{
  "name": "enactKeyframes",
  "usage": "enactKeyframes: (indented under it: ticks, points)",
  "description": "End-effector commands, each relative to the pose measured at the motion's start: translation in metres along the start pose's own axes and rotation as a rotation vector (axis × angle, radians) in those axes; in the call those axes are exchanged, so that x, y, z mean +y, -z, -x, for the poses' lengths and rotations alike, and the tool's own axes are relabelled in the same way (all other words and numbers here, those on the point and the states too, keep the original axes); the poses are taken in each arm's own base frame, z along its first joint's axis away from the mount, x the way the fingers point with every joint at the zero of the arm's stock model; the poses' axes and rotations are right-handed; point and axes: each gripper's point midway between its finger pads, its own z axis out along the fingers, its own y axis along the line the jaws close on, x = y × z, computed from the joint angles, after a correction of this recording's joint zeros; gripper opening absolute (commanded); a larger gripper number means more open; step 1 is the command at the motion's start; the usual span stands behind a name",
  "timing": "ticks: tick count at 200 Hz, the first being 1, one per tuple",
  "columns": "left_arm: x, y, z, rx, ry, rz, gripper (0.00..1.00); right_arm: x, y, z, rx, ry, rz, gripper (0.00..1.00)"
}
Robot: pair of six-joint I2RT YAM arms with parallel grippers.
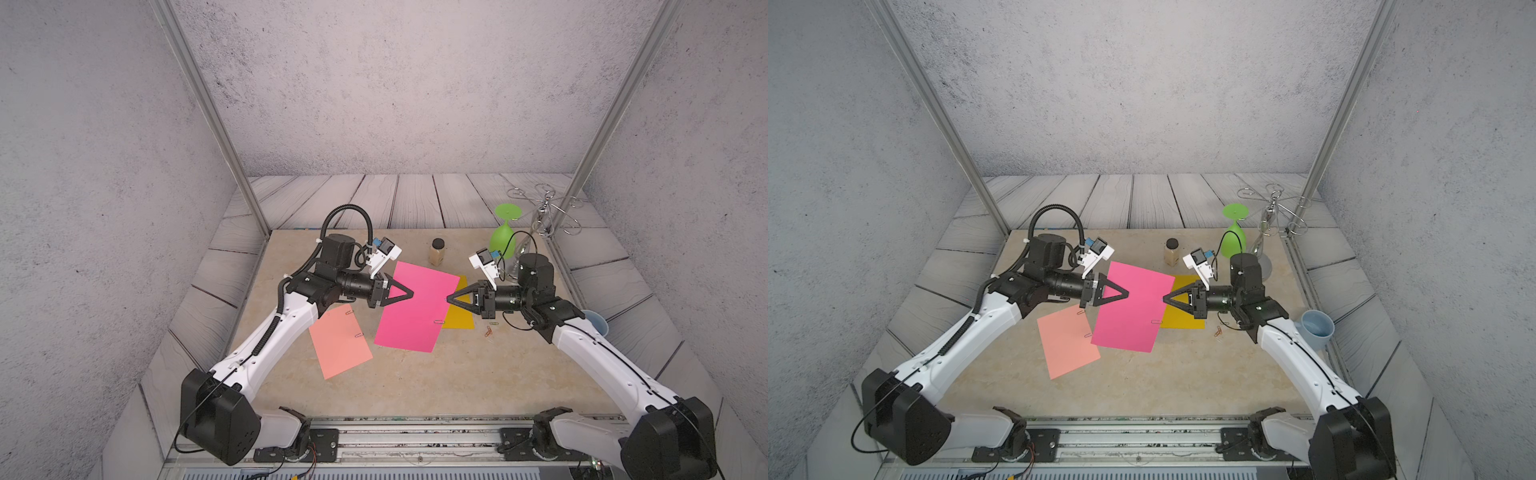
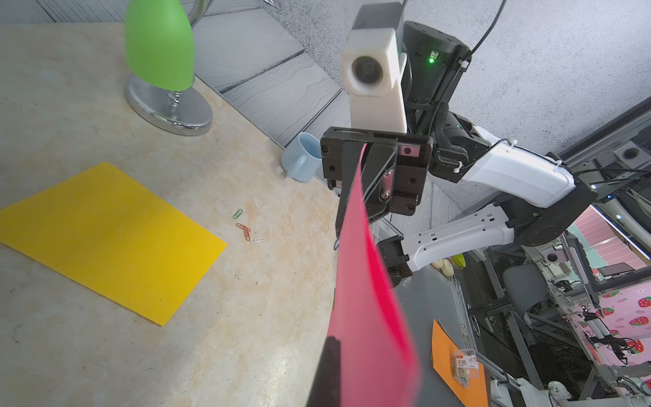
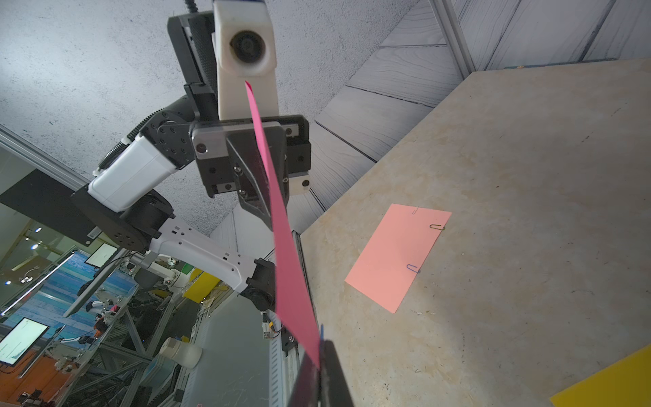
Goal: Unclip the paperclips from the documents
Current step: Remove the paper clip from the document.
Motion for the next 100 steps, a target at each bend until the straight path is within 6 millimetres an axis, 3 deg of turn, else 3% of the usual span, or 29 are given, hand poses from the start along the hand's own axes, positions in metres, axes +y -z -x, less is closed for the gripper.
enactKeyframes:
  ticks: [1, 100]
  points:
    - [-0.0073, 0.0103, 0.0038, -0.023, -0.034, 0.001, 0.00, 0.0074, 0.0068, 0.0001, -0.012, 0.026, -0.002, 0.06]
    - [-0.0076, 0.0117, 0.0042, -0.025, -0.033, 0.002, 0.00, 0.0063, 0.0080, -0.0006, -0.015, 0.023, -0.006, 0.07]
